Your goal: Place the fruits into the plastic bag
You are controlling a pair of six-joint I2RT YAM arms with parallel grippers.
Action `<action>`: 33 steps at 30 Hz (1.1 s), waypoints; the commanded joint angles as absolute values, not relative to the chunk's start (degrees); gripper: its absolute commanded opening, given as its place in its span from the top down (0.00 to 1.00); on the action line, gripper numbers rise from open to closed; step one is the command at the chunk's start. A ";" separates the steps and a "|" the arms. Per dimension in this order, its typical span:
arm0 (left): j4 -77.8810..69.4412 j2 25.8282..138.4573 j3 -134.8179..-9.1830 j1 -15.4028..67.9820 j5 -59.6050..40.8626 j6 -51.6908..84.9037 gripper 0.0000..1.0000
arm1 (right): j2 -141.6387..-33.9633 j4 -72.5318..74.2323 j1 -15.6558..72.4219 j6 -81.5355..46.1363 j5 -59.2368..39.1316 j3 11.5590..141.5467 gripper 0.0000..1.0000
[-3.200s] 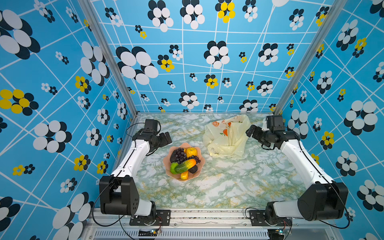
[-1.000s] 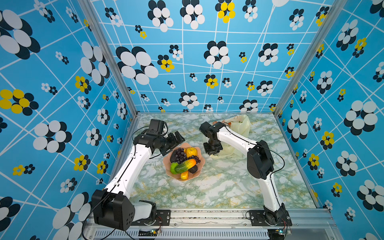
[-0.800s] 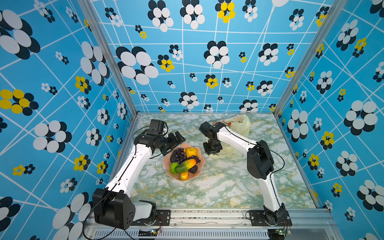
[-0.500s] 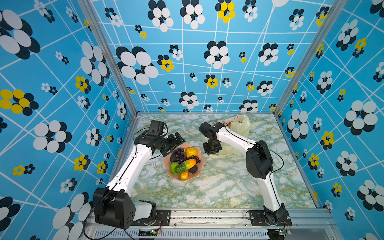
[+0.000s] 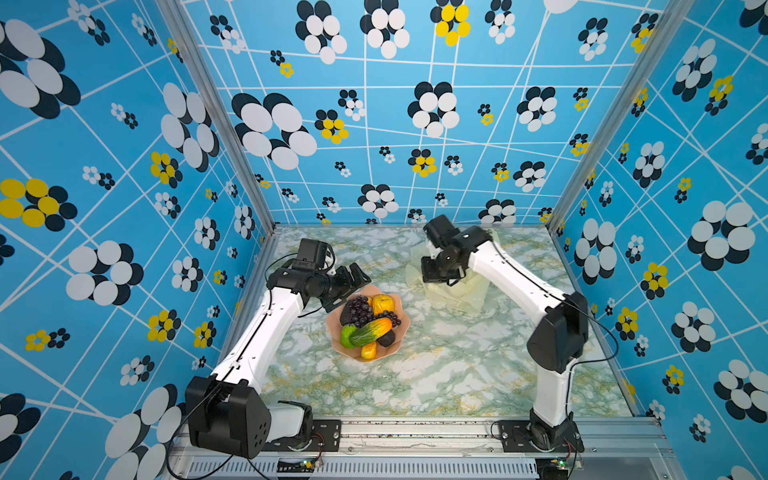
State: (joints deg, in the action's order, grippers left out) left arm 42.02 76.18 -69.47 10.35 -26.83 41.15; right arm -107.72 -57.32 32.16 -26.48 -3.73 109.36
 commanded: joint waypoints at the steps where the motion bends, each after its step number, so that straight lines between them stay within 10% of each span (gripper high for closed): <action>1: 42.54 77.86 -74.69 11.57 -27.42 38.41 0.01 | -102.49 -52.52 28.12 -30.29 -12.50 110.09 1.00; 18: 50.78 93.38 -91.96 22.00 -28.26 42.85 0.02 | -95.40 -41.53 24.95 -35.69 -22.45 111.50 1.00; 33: 74.24 113.97 -119.56 25.67 -6.81 29.96 0.04 | -86.68 -29.02 24.95 -43.12 -24.09 96.13 1.00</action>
State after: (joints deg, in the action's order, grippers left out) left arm 66.52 111.57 -117.03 25.21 -12.51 33.71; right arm -88.95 -33.28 24.99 -40.97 -23.11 97.49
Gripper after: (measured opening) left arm 0.959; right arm 0.049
